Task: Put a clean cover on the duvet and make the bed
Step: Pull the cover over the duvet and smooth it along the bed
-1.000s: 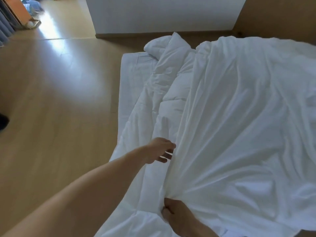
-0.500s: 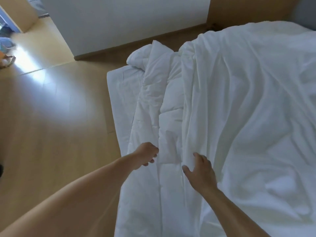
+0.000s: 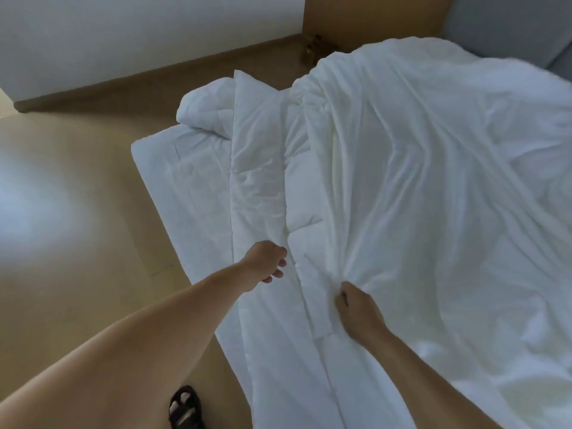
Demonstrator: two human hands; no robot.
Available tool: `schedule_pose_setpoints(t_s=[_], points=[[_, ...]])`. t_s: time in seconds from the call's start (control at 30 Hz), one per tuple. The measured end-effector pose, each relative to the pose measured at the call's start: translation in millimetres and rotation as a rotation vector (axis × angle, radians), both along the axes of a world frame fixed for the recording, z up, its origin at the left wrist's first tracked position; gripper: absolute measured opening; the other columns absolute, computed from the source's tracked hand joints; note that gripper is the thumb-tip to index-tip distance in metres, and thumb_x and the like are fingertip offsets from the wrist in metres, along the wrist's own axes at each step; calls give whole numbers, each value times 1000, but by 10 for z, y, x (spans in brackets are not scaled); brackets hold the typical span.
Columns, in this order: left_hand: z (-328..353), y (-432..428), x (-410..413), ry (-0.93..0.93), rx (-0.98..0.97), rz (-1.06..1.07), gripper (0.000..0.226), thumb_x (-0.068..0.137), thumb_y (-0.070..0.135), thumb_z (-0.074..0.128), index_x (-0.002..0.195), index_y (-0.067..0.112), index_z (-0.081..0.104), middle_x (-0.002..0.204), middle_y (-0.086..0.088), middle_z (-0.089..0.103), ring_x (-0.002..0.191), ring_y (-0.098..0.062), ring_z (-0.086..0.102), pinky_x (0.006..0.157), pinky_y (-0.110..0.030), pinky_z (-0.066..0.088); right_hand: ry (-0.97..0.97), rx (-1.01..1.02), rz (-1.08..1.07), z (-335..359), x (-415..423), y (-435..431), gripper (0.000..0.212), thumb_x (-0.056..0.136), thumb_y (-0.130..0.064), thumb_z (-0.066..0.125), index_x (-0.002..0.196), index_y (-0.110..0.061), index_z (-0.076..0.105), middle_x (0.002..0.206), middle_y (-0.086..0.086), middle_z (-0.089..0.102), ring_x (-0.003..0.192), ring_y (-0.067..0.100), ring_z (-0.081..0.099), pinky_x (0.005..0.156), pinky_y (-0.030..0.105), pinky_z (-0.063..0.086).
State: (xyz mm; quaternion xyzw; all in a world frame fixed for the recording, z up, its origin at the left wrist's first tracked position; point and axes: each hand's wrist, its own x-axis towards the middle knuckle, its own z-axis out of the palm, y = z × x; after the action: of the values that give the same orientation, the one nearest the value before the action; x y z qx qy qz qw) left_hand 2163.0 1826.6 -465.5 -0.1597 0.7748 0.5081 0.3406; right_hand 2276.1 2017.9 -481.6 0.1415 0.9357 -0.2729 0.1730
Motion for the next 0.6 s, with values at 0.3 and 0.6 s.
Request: schedule_pose_setpoints(t_s=[0.3, 0.6], points=[[158, -941, -692, -9, -21, -196, 26, 95, 16, 46, 112, 3, 61, 99, -8, 62, 76, -22, 61, 61, -29, 40, -381, -15, 248, 180, 146, -1116, 24, 98, -27, 41, 75, -23, 49, 83, -4, 56, 90, 19, 56, 69, 28, 36], [633, -1107, -1501, 57, -48, -323, 26, 92, 18, 49, 110, 3, 62, 99, -6, 60, 79, -21, 63, 65, -29, 44, -253, 233, -19, 325, -765, -1105, 48, 100, -43, 40, 142, -21, 43, 138, 0, 52, 128, 20, 50, 101, 34, 43]])
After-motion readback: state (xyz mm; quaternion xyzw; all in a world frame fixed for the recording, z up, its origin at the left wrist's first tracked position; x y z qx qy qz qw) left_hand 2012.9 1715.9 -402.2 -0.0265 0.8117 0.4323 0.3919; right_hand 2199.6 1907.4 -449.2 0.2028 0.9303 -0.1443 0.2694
